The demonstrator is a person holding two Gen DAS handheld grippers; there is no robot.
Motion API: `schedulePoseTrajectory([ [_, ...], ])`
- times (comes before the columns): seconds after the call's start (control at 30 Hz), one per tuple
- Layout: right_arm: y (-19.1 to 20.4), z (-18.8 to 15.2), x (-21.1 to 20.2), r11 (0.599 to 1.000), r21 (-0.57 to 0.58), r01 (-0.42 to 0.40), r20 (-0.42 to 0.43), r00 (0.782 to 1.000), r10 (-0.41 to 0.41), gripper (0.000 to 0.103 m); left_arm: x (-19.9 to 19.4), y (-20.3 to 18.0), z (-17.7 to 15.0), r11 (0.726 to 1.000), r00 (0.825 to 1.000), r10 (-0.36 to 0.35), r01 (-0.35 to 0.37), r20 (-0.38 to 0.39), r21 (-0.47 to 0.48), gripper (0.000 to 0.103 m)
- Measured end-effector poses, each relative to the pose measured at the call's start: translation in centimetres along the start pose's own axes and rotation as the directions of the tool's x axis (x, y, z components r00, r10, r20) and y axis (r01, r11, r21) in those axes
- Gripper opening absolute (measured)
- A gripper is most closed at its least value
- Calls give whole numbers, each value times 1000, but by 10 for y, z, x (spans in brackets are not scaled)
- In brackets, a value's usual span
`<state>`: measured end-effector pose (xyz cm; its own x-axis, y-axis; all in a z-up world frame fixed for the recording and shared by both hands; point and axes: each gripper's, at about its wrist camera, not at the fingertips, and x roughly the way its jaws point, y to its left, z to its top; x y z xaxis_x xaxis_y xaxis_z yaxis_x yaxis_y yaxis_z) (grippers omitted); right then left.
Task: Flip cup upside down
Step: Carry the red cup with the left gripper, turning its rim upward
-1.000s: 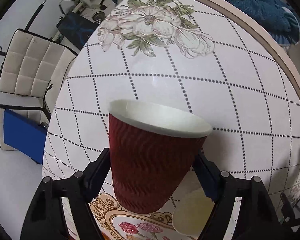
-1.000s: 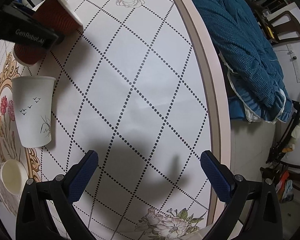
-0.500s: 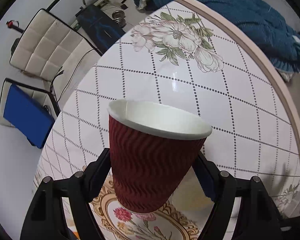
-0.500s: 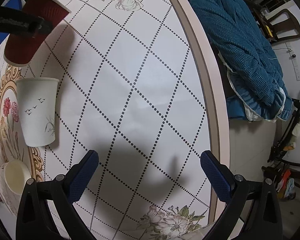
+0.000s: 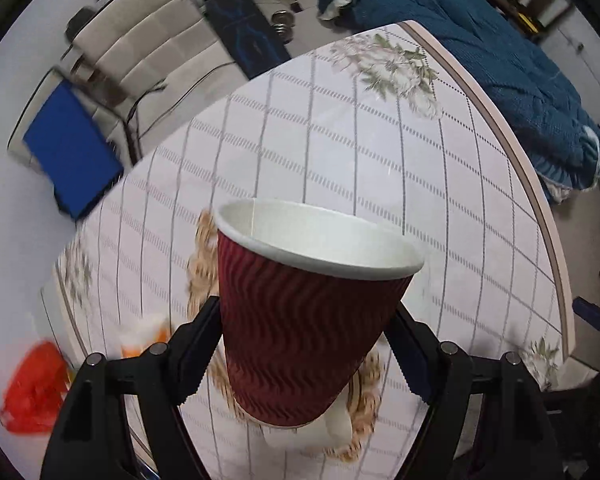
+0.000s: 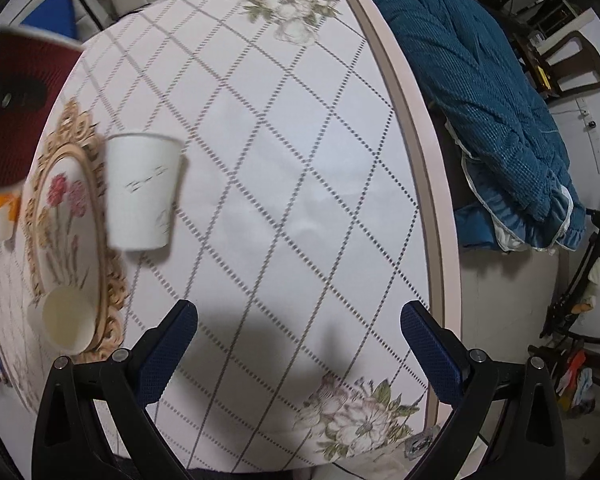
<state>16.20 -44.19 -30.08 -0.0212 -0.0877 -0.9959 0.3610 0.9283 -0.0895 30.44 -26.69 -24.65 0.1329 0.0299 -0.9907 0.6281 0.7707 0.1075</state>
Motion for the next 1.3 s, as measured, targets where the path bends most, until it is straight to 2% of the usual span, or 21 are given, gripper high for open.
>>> schedulePoseTrajectory([
  [0.17,29,-29,-19,999,-37,-4,24,1000,5,103,-11,21,-60,995,999,-28,25,-26,-93,78],
  [0.37,61,-72,-31,998,-59,-33,22,999,35,103,-6,44,-132,982,995,-58,43,-76,-184,78],
  [0.5,80,-101,-30,996,-72,-54,-1,999,54,103,5,59,-180,966,988,-99,66,-122,-249,78],
  [0.73,120,-146,-17,990,-100,-102,-63,993,96,103,30,79,-240,931,972,-149,76,-182,-357,78],
  [0.9,148,-164,-7,985,-128,-112,-91,991,101,103,54,92,-273,895,954,-201,86,-223,-438,78],
  [1.3,180,-178,16,979,-176,-98,-136,988,74,103,96,102,-309,813,908,-324,123,-266,-570,78],
])
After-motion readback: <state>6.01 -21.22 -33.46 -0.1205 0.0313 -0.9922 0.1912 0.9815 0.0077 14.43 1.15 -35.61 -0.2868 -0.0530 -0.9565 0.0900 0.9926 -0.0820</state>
